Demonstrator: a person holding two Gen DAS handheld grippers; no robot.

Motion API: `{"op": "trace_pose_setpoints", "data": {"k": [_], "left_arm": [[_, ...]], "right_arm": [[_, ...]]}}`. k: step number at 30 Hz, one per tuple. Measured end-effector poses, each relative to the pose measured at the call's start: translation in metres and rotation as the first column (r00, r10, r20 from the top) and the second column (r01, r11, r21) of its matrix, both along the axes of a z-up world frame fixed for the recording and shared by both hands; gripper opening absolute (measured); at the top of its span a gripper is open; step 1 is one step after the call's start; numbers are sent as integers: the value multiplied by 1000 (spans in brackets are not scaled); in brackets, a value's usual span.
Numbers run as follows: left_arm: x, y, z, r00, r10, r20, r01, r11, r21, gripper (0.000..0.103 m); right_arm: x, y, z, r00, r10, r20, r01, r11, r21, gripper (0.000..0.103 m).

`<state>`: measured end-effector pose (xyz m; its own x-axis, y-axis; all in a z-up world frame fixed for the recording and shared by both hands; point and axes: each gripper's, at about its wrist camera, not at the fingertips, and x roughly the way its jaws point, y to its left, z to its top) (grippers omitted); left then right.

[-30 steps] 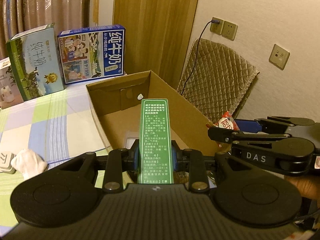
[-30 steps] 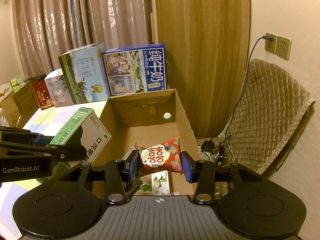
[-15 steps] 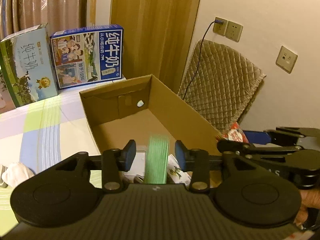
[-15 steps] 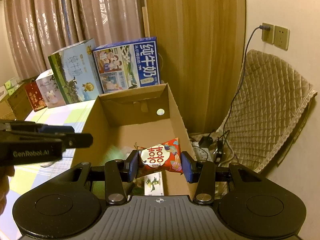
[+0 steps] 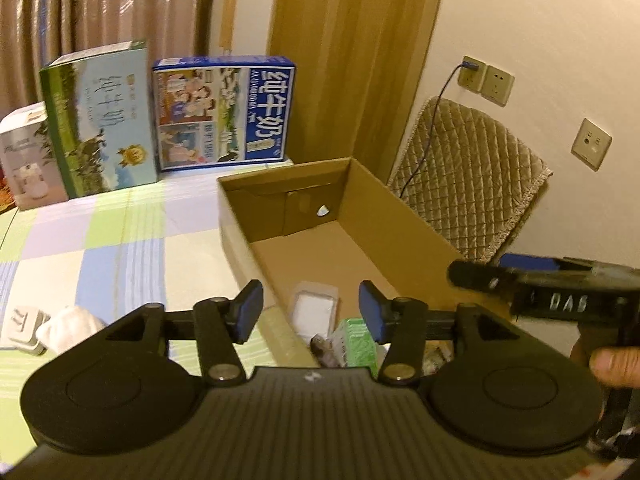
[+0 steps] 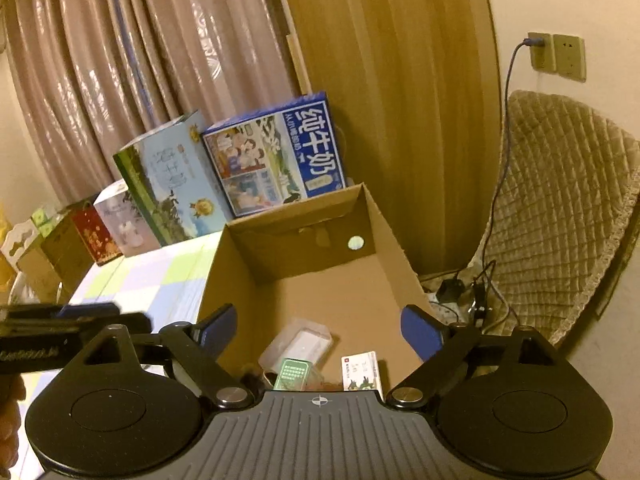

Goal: Organize objects
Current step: 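Open both tools to drop the green box and red packet into the box, then move both open tools back toward the plug adapter and white cloth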

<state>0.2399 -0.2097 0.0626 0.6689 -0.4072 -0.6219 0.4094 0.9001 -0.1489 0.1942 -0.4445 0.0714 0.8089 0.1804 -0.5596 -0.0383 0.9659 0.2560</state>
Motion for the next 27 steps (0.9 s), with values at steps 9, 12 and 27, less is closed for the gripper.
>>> {"op": "trace_pose_setpoints", "data": {"k": [9, 12, 27], "left_arm": [[-38, 45, -2, 998, 70, -9, -70, 998, -4, 71], [-54, 58, 0, 996, 86, -7, -86, 996, 0, 77], [-123, 139, 27, 979, 202, 41, -202, 979, 4, 98]], "right_arm": [[-40, 7, 19, 1000, -3, 15, 3, 1000, -4, 87], [-54, 16, 25, 1000, 6, 27, -5, 1000, -13, 89], [-93, 91, 51, 994, 84, 64, -83, 996, -28, 101]]}}
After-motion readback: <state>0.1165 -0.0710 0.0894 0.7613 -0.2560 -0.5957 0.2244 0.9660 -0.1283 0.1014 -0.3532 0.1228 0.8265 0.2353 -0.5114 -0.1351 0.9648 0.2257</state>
